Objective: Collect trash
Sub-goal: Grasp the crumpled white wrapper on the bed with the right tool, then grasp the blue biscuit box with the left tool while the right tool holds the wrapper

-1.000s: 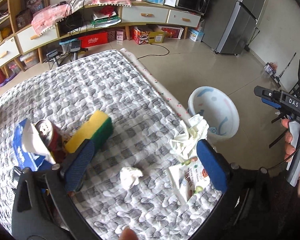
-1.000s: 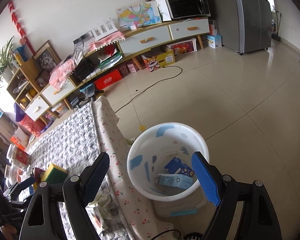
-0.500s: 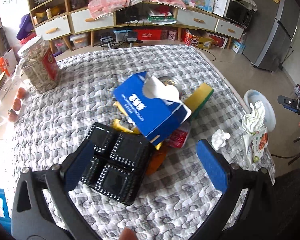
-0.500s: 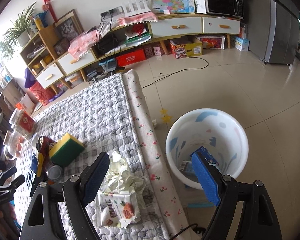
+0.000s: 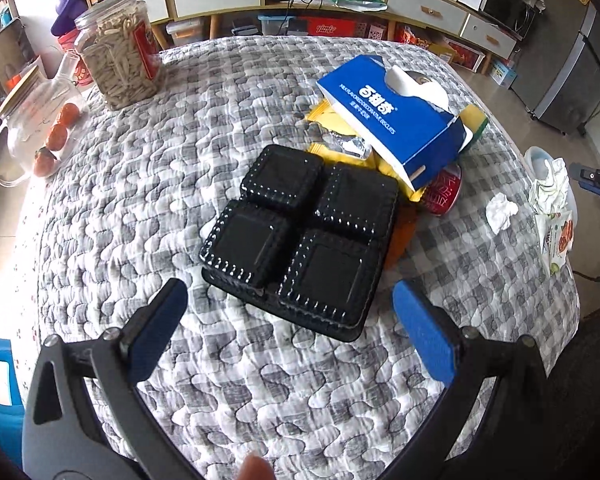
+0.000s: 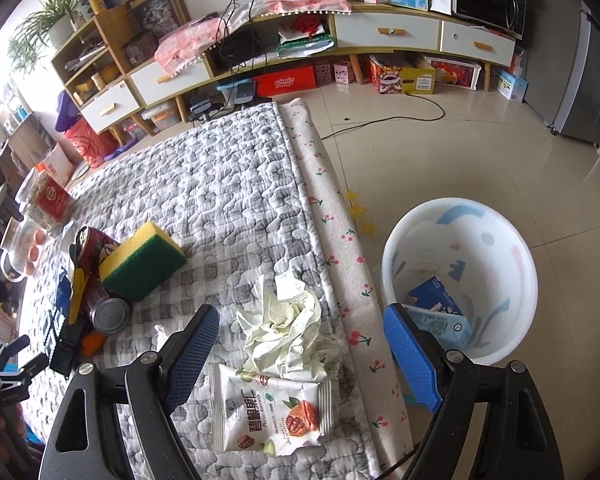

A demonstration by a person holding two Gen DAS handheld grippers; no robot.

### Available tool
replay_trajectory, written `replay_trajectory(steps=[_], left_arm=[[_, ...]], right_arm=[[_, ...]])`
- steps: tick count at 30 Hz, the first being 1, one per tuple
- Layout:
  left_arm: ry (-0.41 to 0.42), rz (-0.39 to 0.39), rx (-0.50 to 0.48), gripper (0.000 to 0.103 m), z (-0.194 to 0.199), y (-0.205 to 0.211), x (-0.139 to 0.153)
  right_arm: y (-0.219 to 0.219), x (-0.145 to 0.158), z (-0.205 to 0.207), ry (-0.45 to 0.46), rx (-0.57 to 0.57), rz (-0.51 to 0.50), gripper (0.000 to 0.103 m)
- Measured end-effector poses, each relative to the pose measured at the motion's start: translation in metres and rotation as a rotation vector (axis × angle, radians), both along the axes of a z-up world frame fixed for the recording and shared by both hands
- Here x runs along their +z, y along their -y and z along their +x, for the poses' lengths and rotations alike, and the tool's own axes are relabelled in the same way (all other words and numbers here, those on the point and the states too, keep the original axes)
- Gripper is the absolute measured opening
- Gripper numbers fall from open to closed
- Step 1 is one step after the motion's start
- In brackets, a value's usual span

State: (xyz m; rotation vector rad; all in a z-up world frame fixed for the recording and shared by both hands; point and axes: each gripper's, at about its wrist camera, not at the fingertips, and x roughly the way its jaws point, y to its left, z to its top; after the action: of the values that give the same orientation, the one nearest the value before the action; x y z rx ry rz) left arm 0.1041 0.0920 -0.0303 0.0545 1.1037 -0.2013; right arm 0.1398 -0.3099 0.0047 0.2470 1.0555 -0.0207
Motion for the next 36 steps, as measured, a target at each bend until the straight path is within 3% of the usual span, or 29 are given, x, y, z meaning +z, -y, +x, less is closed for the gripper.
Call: replay_trajectory(steps=[9, 11, 12, 15, 24, 36], left_arm=[[-0.012, -0.06, 0.06, 0.102, -0.003, -0.014, -0.001], [-0.004, -0.079, 0.061, 0.102, -0.002, -0.015, 0.002], [0.0, -0.088, 0.06, 0.102, -0.002, -0.013, 0.003], [0.005, -0.121, 0.054, 0.102, 0.0, -0.009, 0.008], [0.031, -0.176, 0.087, 0.102, 0.025, 0.022, 0.019], [0.07, -0.26, 0.184, 0.095, 0.073, 0.058, 0.016]], right_arm=[[-0.02, -0.041, 0.02, -0.157, 0.03, 0.0, 0.085], [-0.027, -0.047, 0.024, -0.175, 0.044, -0.017, 0.072], [-0.031, -0.05, 0.025, -0.184, 0.054, -0.023, 0.057], [-0.04, -0.046, 0.026, -0.156, 0.095, -0.042, 0.034], [-0.042, -0.008, 0.019, 0.009, 0.101, -0.004, 0.031], [-0.031, 0.007, 0.02, 0.071, 0.048, 0.02, 0.031]])
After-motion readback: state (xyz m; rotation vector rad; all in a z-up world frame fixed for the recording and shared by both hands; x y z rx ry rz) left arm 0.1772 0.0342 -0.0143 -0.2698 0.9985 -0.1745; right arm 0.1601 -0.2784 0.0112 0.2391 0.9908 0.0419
